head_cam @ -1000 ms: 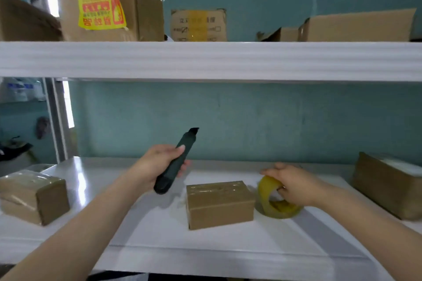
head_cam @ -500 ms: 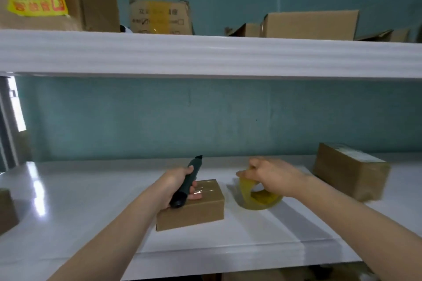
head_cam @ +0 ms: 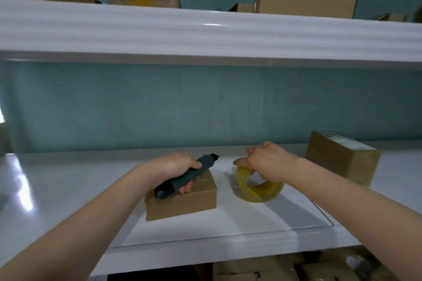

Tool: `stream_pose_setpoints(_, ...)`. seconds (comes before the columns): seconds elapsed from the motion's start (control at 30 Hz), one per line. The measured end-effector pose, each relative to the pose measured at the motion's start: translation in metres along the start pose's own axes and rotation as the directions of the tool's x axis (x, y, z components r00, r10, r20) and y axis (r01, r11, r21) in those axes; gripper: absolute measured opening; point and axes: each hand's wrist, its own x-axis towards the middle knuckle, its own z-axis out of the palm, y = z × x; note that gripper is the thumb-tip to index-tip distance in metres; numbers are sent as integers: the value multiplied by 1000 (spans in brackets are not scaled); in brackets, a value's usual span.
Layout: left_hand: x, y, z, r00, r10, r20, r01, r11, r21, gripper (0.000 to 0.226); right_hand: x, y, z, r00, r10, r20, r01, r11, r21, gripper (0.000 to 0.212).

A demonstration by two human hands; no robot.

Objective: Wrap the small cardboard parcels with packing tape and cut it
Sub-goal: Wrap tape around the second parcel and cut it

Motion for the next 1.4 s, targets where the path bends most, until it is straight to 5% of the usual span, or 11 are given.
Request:
stream_pose_setpoints(0.13,-6,17,-10,997,9,-73,8,971,240,60,-1,9,12,996,89,25,-90,995,32,56)
stream_pose_setpoints(0.37,5,38,5,999,-22,-47,28,990,138,47,-10,11,15,998,61,-8,-60,995,73,67)
stream_pose_setpoints(0.53,20,28,18,986,-141,91,122,975,185,44,-21,19,18,994,102,25,-105,985,138,67)
stream_pose_setpoints(1.1,30,30,2,947,-75,311,21,984,175,37,-15,33,20,994,89,71,-103,965,239,66)
stream_pose_setpoints(1.4,37,22,-14,820,-54,569,-150,940,305,41,-15,48,32,986,165,39,-169,971,168,62)
